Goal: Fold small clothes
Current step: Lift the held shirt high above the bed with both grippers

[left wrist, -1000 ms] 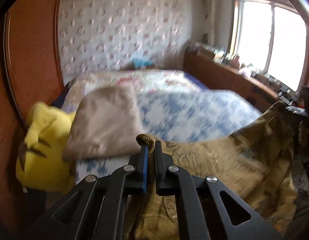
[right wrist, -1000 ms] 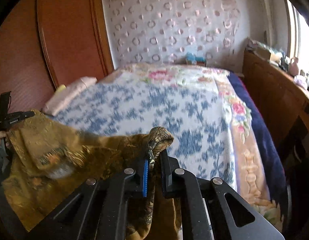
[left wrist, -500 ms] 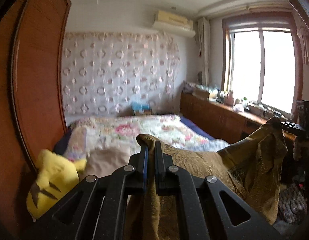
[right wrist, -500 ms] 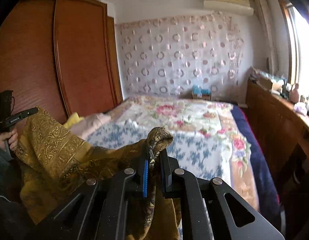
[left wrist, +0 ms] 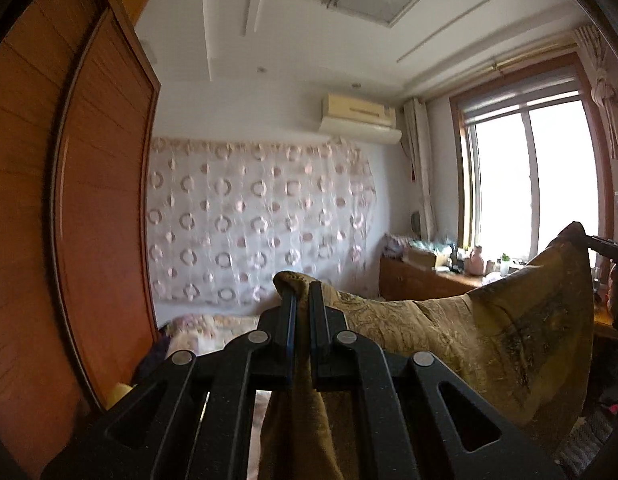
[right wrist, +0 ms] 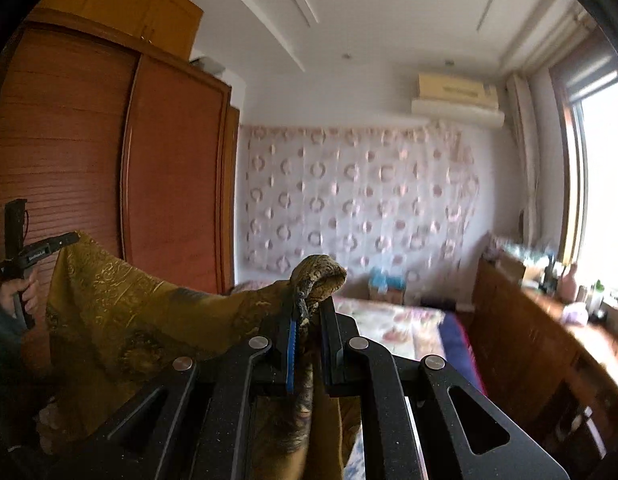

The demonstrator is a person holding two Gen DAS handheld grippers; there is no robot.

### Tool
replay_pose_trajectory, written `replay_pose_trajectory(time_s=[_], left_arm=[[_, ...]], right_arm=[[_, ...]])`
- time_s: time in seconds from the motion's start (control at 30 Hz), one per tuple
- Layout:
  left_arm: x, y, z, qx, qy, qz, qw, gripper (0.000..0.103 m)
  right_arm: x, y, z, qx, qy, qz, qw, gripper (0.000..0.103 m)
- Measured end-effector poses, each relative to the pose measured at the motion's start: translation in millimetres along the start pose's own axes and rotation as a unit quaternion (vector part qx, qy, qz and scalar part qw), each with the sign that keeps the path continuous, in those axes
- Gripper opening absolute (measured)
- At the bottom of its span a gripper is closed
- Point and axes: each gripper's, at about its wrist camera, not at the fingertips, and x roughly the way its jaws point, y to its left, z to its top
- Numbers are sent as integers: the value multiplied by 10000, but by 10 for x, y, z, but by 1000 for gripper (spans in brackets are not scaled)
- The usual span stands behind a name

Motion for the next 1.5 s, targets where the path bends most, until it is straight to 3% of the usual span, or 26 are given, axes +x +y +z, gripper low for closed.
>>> replay_pose_trajectory(time_s=[0.13, 0.3, 0.47, 0.57, 0.73, 1.0, 1.17, 1.3, 1.5], left_arm=[[-101, -4, 117, 107, -174, 73, 9998, 6], [-138, 9, 203, 180, -316, 132, 9992, 6], [221, 66, 88, 275, -19, 304, 9992, 6], [651, 166, -112, 288, 337, 460, 9980, 6], [1505, 315, -632, 249, 1049, 600, 9924, 6], [2378, 338, -1222, 278, 1803, 741, 9804, 6], [2713, 356, -1473, 240, 2095, 792, 9743, 6], [2932, 400, -1639, 217, 2320, 791, 9692, 6], [3226, 447, -1844, 235, 2648, 828, 9604, 6]], right_arm=[[-44, 57, 123, -167, -147, -90, 9997, 9], [42, 161, -5, -368, -235, -173, 9989, 9], [147, 230, -186, -392, -37, -312, 9987, 9], [477, 173, -276, -349, 283, -401, 9982, 9], [1442, -12, -795, -185, 1069, -542, 9926, 9], [2700, -199, -1555, 59, 2070, -752, 9754, 9], [3182, -237, -1693, 16, 2374, -785, 9682, 9], [3485, -337, -1576, 122, 2502, -680, 9657, 9], [3606, -549, -1515, 137, 2776, -549, 9590, 9]])
